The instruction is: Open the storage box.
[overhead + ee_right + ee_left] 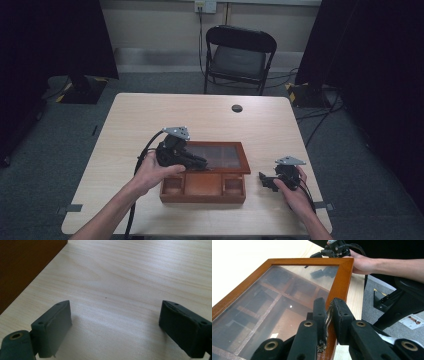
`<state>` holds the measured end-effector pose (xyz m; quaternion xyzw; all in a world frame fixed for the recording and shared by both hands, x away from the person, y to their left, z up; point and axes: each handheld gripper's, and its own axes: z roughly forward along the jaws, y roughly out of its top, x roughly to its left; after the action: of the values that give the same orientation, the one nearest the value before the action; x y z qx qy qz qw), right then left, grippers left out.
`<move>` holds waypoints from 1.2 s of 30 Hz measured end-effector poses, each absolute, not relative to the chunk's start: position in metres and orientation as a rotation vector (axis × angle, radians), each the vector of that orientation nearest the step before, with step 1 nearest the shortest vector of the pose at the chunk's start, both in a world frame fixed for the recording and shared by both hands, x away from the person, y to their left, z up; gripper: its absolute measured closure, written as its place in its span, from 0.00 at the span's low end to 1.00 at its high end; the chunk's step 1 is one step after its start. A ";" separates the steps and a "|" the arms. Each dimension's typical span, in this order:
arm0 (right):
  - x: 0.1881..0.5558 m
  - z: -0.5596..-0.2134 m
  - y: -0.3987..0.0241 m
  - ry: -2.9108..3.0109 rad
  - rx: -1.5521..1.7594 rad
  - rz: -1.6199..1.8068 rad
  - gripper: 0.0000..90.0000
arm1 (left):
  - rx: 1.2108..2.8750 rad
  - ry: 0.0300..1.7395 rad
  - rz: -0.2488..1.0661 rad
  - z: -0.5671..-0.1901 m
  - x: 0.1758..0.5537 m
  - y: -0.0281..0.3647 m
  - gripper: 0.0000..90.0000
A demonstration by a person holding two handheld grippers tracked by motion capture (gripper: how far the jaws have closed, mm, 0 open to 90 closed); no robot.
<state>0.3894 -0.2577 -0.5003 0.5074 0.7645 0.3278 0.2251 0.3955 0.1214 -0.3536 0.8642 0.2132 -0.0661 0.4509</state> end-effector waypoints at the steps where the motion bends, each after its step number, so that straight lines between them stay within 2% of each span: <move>1: 0.389 -0.500 -0.258 2.109 1.400 0.904 0.11 | 2.136 0.527 -0.163 -0.354 0.396 0.121 0.90; 36: 0.390 -0.500 -0.258 2.108 1.399 0.905 0.11 | 2.142 0.528 -0.169 -0.337 0.409 0.121 0.90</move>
<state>0.3895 -0.2578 -0.5004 0.5073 0.7643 0.3282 0.2256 0.4087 0.1206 -0.3366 0.8654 0.2134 -0.0683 0.4482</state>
